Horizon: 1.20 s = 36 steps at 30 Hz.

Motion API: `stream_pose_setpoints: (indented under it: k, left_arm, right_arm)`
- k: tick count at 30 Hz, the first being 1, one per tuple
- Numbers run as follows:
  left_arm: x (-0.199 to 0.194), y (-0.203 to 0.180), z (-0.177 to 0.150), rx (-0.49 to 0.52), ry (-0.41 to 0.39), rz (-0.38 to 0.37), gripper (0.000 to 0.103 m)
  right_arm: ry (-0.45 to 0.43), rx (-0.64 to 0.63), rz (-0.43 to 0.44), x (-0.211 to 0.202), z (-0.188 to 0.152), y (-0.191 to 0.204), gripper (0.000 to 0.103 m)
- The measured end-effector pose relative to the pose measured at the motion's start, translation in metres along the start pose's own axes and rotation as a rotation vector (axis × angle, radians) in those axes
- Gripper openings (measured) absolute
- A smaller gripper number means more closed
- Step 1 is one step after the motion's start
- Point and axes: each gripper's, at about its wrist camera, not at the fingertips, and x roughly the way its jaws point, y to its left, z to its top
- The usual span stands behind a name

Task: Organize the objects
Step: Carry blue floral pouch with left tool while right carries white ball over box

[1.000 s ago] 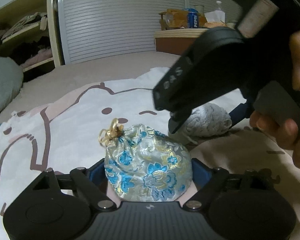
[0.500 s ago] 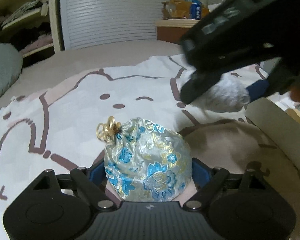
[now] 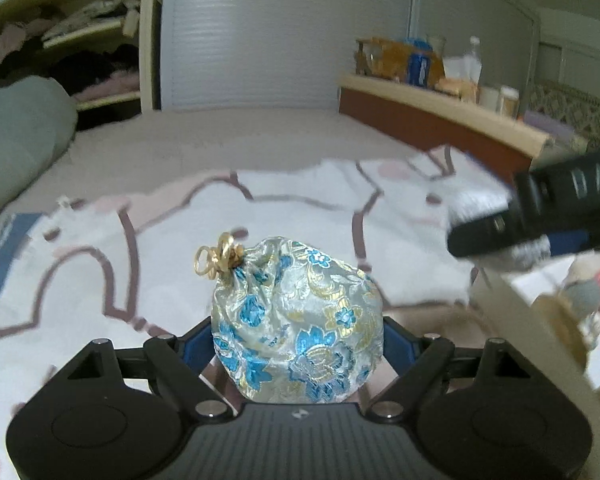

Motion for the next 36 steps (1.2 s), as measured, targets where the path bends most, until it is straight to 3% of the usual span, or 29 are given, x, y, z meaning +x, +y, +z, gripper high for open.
stream_pose_setpoints:
  k: [12, 22, 30, 36]
  left_arm:
    - [-0.087, -0.022, 0.025, -0.042, -0.037, -0.009, 0.084]
    - [-0.154, -0.052, 0.026, -0.058, -0.075, -0.060, 0.084]
    - [-0.185, -0.089, 0.022, -0.026, -0.080, -0.131, 0.084]
    - [-0.186, -0.118, 0.010, -0.013, -0.013, -0.233, 0.084]
  right_arm:
    - [-0.094, -0.089, 0.008, -0.092, -0.004, -0.023, 0.075]
    - [-0.155, -0.141, 0.020, -0.164, -0.018, -0.052, 0.075]
    - [-0.173, -0.157, -0.005, -0.204, -0.036, -0.079, 0.075]
    - [-0.170, -0.143, -0.030, -0.222, -0.051, -0.105, 0.075]
